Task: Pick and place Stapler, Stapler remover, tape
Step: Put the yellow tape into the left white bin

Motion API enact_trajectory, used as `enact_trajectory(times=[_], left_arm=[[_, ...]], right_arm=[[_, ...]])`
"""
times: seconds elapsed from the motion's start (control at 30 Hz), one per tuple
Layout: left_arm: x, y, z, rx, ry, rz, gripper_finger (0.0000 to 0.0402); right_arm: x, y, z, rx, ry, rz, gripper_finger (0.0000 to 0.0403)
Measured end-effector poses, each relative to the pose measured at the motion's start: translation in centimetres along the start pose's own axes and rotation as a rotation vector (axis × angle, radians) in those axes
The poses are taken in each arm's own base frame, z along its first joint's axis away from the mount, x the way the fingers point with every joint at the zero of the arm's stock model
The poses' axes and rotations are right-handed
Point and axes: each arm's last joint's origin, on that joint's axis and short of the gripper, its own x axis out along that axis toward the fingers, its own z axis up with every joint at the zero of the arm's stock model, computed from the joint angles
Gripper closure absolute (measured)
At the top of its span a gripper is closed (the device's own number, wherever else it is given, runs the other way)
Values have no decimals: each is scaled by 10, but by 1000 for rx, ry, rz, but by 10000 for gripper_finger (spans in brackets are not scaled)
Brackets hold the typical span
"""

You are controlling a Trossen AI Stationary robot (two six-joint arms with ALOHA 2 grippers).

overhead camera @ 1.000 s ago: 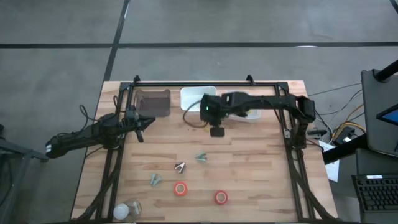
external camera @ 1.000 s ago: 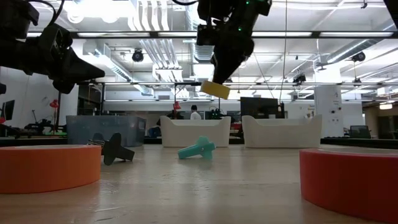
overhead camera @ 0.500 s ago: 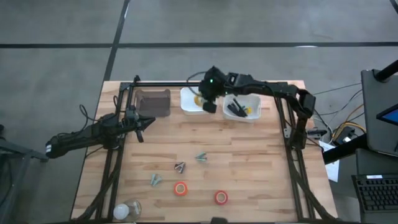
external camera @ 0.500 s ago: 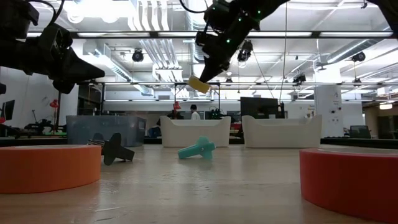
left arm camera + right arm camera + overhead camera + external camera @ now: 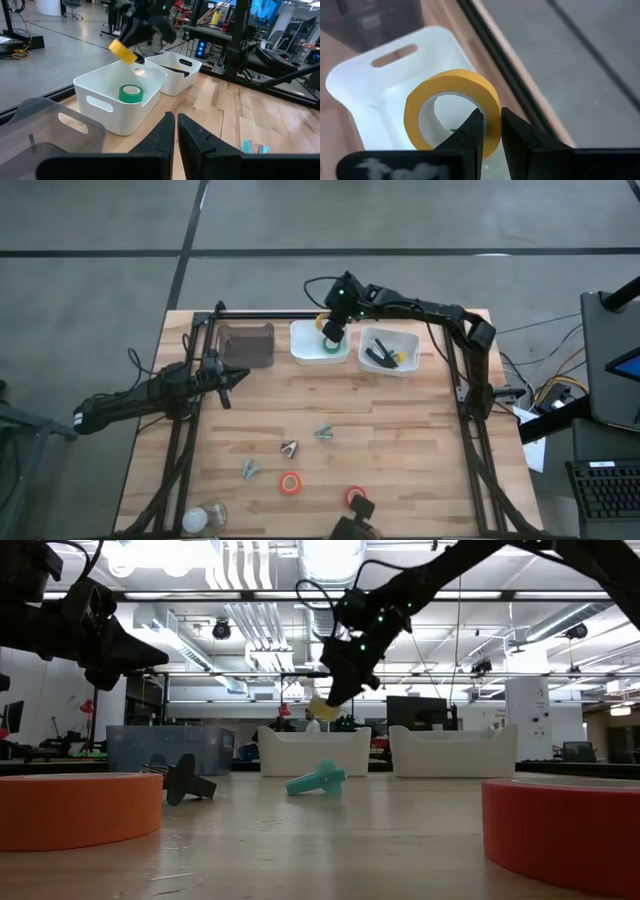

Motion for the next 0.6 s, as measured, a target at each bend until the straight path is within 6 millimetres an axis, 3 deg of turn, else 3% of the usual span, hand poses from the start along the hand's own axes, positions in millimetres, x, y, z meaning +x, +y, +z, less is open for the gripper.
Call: enact_trajectory(times=[0.17, 0.6], left_arm=[[0, 0, 0, 0, 0, 0, 377], [0, 0, 0, 0, 0, 0, 376]], right_arm=[[19, -3, -10, 9, 59, 1, 352], [40, -2, -31, 75, 215, 11, 347]])
